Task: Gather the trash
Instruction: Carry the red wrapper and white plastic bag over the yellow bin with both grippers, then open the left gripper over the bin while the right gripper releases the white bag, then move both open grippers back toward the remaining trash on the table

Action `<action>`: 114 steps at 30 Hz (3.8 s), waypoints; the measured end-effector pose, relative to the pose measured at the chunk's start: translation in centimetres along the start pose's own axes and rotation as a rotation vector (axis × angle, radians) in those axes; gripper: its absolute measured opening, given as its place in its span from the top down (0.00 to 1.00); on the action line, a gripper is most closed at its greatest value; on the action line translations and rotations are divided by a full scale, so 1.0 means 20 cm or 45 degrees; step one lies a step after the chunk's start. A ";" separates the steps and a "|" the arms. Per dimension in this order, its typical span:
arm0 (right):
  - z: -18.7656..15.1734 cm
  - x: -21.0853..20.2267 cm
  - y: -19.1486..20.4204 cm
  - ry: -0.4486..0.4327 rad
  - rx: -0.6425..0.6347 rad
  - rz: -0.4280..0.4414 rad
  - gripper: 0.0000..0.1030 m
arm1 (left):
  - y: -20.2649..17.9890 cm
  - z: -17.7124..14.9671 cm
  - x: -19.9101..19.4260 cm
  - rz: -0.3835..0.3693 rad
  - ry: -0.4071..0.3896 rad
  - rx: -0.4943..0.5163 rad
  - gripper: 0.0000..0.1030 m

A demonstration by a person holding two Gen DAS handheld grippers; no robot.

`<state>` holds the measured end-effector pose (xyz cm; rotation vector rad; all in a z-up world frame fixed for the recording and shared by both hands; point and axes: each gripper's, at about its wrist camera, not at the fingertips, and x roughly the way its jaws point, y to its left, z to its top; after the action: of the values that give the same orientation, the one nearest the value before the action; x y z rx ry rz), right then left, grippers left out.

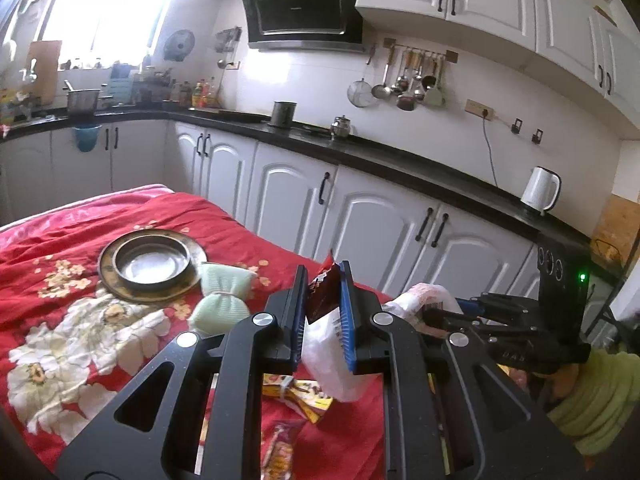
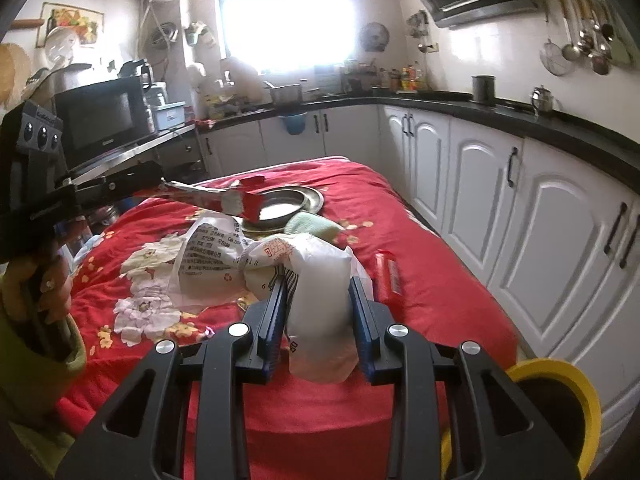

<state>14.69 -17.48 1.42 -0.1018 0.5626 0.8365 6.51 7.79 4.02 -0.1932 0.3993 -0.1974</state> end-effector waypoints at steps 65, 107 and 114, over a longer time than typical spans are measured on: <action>-0.60 -0.78 -0.96 -0.145 0.641 -0.619 0.71 | -1.03 -0.36 0.77 -0.484 0.386 0.305 0.96; -0.68 -0.66 -1.01 -0.096 0.756 -0.551 0.29 | -0.98 -0.50 0.91 -0.348 0.512 0.263 0.11; -0.60 -0.66 -0.92 -0.104 0.654 -0.559 0.23 | -0.91 -0.44 0.84 -0.283 0.442 0.229 0.11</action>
<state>15.76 -42.36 -4.52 0.2706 0.6326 0.2522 15.39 -14.77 -5.91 -0.0239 0.7021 -0.4878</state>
